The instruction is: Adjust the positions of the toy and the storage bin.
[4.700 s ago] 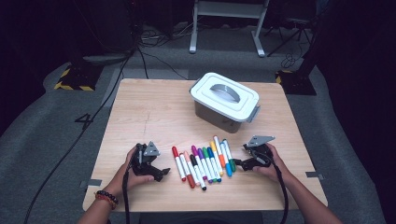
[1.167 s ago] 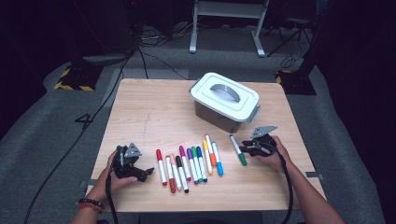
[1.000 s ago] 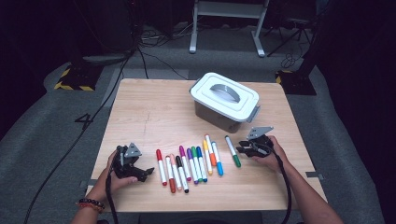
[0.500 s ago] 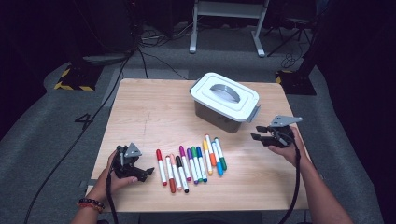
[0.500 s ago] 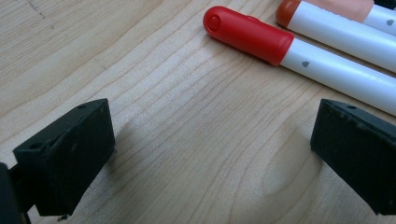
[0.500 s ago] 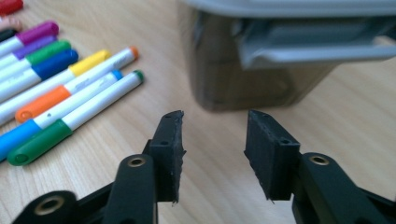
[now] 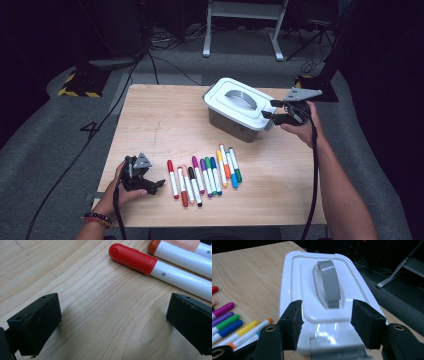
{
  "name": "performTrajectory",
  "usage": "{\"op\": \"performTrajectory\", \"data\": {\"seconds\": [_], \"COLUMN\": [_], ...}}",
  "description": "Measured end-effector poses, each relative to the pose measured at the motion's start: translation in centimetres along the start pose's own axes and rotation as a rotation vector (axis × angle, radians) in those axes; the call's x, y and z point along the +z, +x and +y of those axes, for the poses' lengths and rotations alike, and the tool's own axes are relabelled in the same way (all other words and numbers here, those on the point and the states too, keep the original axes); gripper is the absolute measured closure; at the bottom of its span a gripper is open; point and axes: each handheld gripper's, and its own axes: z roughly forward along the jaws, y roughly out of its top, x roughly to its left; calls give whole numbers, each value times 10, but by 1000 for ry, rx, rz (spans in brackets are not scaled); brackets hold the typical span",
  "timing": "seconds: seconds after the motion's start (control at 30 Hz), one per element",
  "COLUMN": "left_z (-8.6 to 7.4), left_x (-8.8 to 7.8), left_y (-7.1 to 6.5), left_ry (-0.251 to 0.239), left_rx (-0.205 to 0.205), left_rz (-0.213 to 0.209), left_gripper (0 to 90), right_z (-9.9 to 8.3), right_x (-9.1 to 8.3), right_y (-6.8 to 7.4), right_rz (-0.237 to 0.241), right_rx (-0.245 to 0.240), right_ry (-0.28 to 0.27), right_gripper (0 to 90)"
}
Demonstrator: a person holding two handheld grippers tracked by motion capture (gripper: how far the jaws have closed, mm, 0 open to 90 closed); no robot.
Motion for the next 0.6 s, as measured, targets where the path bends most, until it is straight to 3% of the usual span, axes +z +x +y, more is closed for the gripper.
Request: {"op": "performTrajectory", "data": {"seconds": [0.07,0.27,0.43,0.53,0.6], "left_z": [0,0,0,0,0], "left_x": [0,0,0,0,0], "left_y": [0,0,0,0,0], "left_ry": [2,2,1,0,0], "left_rx": [-1,-1,-1,1,2], "left_rz": [0,-1,-1,-1,-1], "left_gripper": [0,1,0,0,0], "right_z": [15,29,32,32,32], "right_x": [14,43,59,70,76], "right_y": [2,4,3,0,-1], "right_rz": [16,30,32,-5,-2], "right_rx": [-17,-24,-9,3,5], "right_ry": [20,67,81,113,132], "right_gripper": [407,379,371,392,420]}}
